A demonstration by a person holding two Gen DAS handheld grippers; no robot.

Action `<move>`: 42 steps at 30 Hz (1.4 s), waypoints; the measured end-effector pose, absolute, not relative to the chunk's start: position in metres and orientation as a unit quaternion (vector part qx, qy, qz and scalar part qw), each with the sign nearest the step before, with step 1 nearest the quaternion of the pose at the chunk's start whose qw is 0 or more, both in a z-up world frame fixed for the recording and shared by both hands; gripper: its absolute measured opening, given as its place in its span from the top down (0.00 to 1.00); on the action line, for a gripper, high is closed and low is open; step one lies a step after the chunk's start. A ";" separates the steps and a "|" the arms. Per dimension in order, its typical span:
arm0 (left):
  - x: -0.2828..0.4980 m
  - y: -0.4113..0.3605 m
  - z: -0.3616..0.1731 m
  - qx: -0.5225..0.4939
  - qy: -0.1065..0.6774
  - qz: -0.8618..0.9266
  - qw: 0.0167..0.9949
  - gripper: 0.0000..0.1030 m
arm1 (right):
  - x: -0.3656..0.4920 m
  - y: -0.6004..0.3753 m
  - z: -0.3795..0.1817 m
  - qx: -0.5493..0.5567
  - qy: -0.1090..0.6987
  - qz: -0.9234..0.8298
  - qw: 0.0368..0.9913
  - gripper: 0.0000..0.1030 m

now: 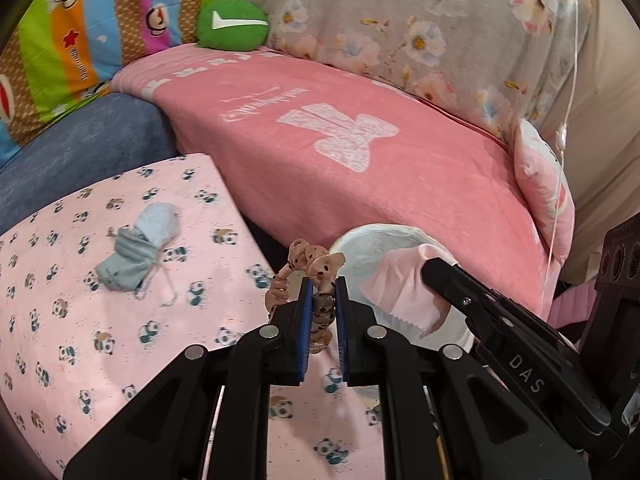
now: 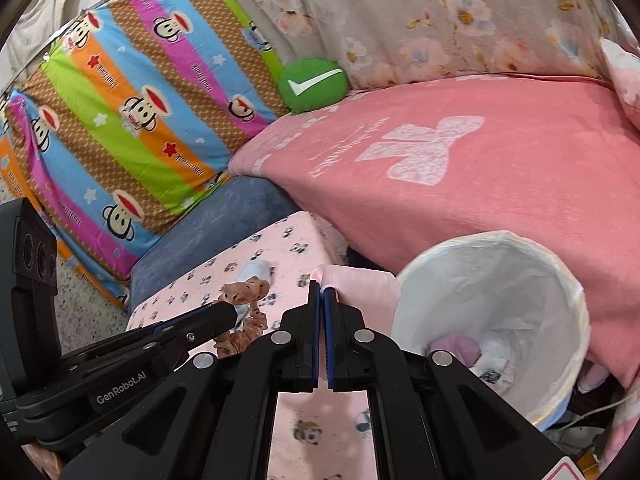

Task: Collect trash
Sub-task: 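Carry scrunchie and pink cloth into the wastebasket and open both tools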

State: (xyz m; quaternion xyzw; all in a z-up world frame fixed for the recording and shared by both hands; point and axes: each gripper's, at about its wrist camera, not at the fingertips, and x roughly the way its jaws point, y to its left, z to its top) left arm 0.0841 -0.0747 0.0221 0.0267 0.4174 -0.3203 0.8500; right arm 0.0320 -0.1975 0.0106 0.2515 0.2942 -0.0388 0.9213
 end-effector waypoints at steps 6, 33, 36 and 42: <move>0.076 -0.104 0.017 0.042 0.425 -0.344 0.836 0.89 | 0.013 -0.225 0.005 0.261 0.291 -0.064 0.918 0.96; 0.063 -0.154 0.012 0.067 0.416 -0.353 0.835 0.43 | -0.011 -0.277 -0.004 0.264 0.287 -0.120 0.913 0.91; 0.067 -0.150 0.012 0.063 0.419 -0.347 0.837 0.42 | -0.010 -0.275 -0.004 0.264 0.288 -0.122 0.912 0.88; 0.073 -0.138 0.013 0.050 0.420 -0.334 0.842 0.39 | -0.010 -0.270 -0.001 0.262 0.285 -0.125 0.914 0.71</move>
